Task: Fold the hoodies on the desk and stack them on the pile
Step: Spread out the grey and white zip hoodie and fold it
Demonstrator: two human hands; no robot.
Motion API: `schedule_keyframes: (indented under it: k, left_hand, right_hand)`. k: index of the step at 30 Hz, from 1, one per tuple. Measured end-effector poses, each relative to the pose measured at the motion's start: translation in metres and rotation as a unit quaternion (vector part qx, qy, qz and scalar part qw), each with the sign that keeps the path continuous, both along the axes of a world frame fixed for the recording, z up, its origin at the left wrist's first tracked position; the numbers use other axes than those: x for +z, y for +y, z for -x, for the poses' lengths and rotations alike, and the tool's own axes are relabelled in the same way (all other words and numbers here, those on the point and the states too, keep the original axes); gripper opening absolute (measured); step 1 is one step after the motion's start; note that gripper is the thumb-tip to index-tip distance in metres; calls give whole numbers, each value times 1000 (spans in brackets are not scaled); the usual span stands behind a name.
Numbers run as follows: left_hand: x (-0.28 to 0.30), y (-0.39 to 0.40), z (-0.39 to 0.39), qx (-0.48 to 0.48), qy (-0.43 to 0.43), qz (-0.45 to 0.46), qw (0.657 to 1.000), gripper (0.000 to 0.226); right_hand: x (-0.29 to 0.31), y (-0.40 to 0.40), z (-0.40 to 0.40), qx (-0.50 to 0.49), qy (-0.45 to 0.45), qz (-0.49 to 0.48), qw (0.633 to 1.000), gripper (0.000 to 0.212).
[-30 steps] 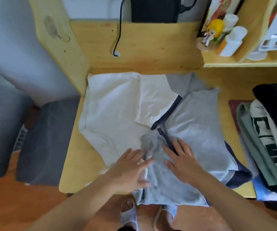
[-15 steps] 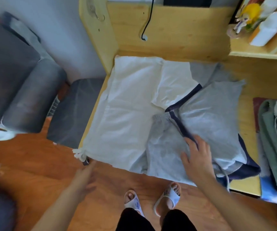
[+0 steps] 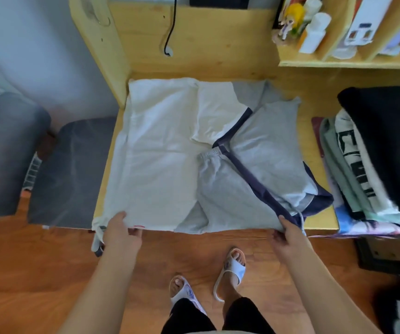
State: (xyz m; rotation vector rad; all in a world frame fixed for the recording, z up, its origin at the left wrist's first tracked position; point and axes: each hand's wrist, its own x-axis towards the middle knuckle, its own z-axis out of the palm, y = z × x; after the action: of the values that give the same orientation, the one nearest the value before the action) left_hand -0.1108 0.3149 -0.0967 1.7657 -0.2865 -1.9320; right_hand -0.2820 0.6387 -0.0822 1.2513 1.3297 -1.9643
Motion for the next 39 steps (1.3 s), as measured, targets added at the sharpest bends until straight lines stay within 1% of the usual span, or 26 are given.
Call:
schedule_keyframes:
  k: [2, 3, 4, 6, 7, 10, 12, 14, 16, 18, 19, 20, 21, 23, 27, 29, 30, 31, 32, 33, 34, 35, 36, 37, 38, 39]
  left_hand:
    - [12, 1, -9, -9, 55, 5, 998, 15]
    - [16, 2, -16, -16, 81, 12, 997, 13]
    - [18, 4, -25, -20, 101, 14, 995, 15]
    - [24, 9, -46, -24, 119, 9, 993, 22]
    - [29, 13, -56, -18, 131, 9, 991, 26]
    - [53, 22, -76, -3, 183, 26, 983, 50]
    - [71, 24, -83, 0, 197, 49, 979, 70]
    - [90, 23, -85, 14, 212, 73, 974, 75]
    - [108, 20, -82, 28, 226, 95, 969, 57]
    - [121, 14, -74, 35, 238, 110, 964, 21]
    - [128, 10, -66, 40, 244, 111, 963, 8]
    - [133, 5, -54, 42, 248, 111, 962, 6]
    - [139, -3, -37, 42, 251, 109, 961, 12]
    - [149, -24, 6, 39, 251, 107, 961, 24]
    - [154, -76, 121, 3, 209, 141, 968, 24]
    - [142, -99, 173, -45, 174, 179, 967, 23]
    - [129, -108, 194, -85, 154, 198, 964, 22]
    - [112, -112, 210, -143, 133, 217, 957, 21]
    - [97, -110, 222, -218, 89, 232, 944, 20]
    - [72, -107, 229, -314, 7, 256, 914, 18]
    - [46, -99, 230, -422, -113, 292, 851, 21]
    - [17, -90, 225, -522, -223, 330, 754, 40]
    - [-6, -78, 216, -614, -305, 340, 644, 60]
    - [-22, -66, 207, -673, -361, 347, 544, 68]
    - [-30, -54, 198, -698, -389, 349, 490, 67]
    - [-35, -47, 189, -686, -399, 355, 494, 66]
  right_hand:
    - [10, 1, -7, -27, -3, 53, 998, 41]
    - [18, 4, -12, -36, -2, 75, 997, 43]
    - [28, 6, -19, -43, 4, 95, 994, 48]
    - [37, 17, -37, -47, 32, 123, 991, 74]
    - [44, 21, -48, -45, 36, 126, 990, 79]
    - [67, 28, -74, -55, 36, 125, 990, 50]
    - [88, 27, -85, -56, 48, 130, 989, 41]
    - [110, 25, -87, -44, 70, 129, 988, 32]
    - [132, 22, -79, -23, 89, 123, 988, 29]
    - [150, 17, -62, -13, 113, 135, 984, 36]
    - [157, 13, -50, -10, 121, 146, 982, 41]
    - [162, 8, -36, -3, 122, 152, 981, 42]
    - [168, 0, -18, 8, 123, 153, 981, 35]
    - [171, -19, 27, 11, 107, 143, 984, 10]
    - [154, -65, 138, -19, 59, 151, 987, 19]
    - [133, -86, 187, -1, 64, 147, 987, 21]
    - [119, -97, 207, 30, 71, 138, 987, 24]
    - [103, -106, 224, 72, 78, 121, 987, 25]
    - [84, -112, 235, 134, 100, 71, 983, 23]
    - [64, -116, 240, 220, 141, -23, 965, 18]
    - [44, -117, 240, 320, 197, -144, 915, 17]
    - [24, -112, 237, 416, 259, -265, 831, 24]
    - [8, -107, 233, 487, 312, -340, 741, 32]
    - [-4, -100, 230, 535, 343, -382, 671, 41]
    - [-14, -95, 229, 571, 353, -405, 621, 47]
    - [-21, -92, 229, 604, 348, -418, 583, 51]
